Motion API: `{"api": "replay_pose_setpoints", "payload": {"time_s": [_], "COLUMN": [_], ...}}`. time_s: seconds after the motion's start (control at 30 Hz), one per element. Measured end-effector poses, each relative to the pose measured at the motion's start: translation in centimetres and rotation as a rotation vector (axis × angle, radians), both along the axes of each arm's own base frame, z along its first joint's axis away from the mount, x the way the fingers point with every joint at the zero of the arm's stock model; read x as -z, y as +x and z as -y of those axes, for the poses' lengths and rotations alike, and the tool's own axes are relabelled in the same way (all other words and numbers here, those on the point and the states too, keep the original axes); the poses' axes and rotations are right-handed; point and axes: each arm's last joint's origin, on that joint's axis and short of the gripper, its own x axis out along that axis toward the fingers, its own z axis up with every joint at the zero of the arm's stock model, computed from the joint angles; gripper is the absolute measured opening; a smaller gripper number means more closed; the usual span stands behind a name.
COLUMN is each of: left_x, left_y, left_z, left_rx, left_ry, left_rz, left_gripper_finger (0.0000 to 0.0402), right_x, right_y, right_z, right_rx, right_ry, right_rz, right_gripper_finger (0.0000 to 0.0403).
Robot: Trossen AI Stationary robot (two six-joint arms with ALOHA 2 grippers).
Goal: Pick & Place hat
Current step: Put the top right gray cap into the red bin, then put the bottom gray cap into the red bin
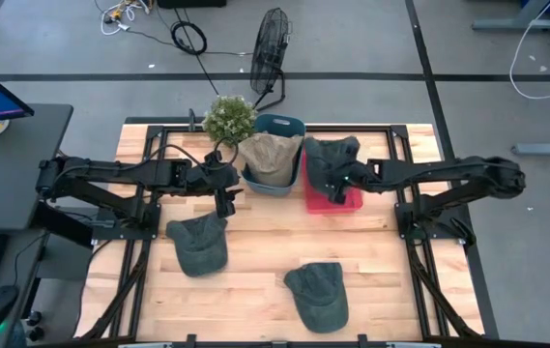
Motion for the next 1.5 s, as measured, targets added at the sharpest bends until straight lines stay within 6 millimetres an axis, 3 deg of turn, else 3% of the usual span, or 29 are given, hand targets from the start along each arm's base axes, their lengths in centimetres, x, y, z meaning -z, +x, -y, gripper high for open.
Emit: {"api": "replay_pose_setpoints", "payload": {"time_s": [0.2, 0.33, 0.67, 0.83, 1.13, 1.5], "left_x": [0.0, 0.0, 0.0, 0.0, 0.0, 0.0], "left_y": [0.0, 0.0, 0.0, 0.0, 0.0, 0.0], "left_z": [0.0, 0.0, 0.0, 0.0, 0.0, 0.0], "left_rx": [0.000, 0.000, 0.000, -0.006, -0.067, -0.122], "left_ry": [0.000, 0.001, 0.000, -0.005, -0.067, -0.123], "left_rz": [0.000, 0.000, 0.000, 0.003, 0.035, 0.064], "left_gripper_finger": [0.0181, 0.0181, 0.0181, 0.0181, 0.0181, 0.0181], "right_x": [3.5, 4.3, 3.8, 2.0, -2.9, -4.0], "right_y": [-0.4, -0.6, -0.4, 0.2, 1.5, 1.0], "right_z": [0.3, 0.3, 0.4, -0.3, -6.0, -15.7], "right_rx": [-0.041, -0.040, -0.027, -0.047, -0.188, -0.607], "right_ry": [0.089, 0.095, 0.076, 0.073, 0.230, 0.620], "right_rz": [-0.053, -0.078, -0.071, -0.143, -0.158, -0.064], "right_gripper_finger": [0.0007, 0.0009, 0.0091, 0.0145, 0.0176, 0.0176]}}
